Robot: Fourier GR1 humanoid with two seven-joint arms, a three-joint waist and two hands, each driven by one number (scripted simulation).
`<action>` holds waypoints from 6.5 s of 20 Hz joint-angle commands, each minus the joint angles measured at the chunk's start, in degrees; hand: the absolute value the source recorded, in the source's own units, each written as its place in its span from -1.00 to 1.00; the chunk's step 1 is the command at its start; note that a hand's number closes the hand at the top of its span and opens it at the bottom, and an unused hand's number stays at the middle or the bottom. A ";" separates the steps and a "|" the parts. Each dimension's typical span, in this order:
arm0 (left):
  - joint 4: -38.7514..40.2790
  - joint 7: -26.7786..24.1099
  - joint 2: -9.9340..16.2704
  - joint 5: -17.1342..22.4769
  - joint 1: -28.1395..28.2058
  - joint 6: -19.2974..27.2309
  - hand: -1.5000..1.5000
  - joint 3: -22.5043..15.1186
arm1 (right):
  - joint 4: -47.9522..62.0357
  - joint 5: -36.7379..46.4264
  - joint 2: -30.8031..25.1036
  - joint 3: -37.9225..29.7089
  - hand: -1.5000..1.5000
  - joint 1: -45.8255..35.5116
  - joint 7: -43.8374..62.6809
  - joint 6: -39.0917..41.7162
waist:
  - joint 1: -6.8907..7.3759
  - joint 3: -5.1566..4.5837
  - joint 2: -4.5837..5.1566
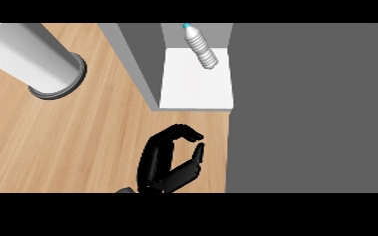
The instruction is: Pick up the bottled water, place it into the cabinet and close the cabinet
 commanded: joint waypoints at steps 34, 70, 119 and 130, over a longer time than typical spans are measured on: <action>-29.50 -3.71 39.47 16.37 32.91 -20.74 -1.00 25.59 | -18.68 8.57 -3.20 19.88 1.00 -0.57 9.37 13.88 | 2.00 -0.88 -1.23; -27.71 -7.94 48.87 24.11 46.46 -37.07 -1.00 40.52 | 1.03 14.92 8.64 52.48 1.00 -51.65 30.91 -24.86 | 6.04 -1.13 -1.19; -23.08 -3.30 35.92 22.91 61.92 -60.60 -1.00 63.01 | 68.74 13.57 13.96 35.20 -1.00 -102.79 16.41 -20.22 | 1.74 0.02 0.46; -23.42 -0.94 34.72 20.10 57.11 -59.22 -1.00 60.12 | 70.14 18.09 13.47 33.62 -1.00 -105.29 13.26 -23.78 | 1.46 -0.05 0.83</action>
